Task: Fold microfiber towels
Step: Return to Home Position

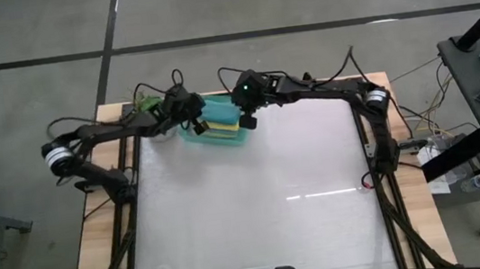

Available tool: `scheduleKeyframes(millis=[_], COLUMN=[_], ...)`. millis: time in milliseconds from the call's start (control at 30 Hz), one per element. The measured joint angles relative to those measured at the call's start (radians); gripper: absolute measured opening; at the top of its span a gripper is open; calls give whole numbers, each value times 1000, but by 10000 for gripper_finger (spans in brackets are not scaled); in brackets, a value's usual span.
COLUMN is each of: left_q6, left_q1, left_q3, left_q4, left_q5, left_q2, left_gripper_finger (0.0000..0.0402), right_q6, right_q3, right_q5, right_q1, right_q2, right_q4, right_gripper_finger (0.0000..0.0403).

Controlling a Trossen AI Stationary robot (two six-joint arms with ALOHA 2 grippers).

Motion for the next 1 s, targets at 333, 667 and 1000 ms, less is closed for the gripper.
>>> scheduleKeyframes(millis=[333,667,1000], left_q6=[-109,-188,-237], left_q1=[-201,-515,-613], left_q3=[-6,-127,-299], left_q4=[-229,-222,-170], left_q5=[90,234,232], left_q2=[-290,-520,-738], left_gripper_finger=[0,0,0], right_q6=[17,80,110], right_q3=[-185,-611,-945], right_q5=[7,6,-24], right_q1=[109,243,291], right_q2=[-196,-521,-809], right_q4=[84,316,521], right_gripper_finger=[9,9,9])
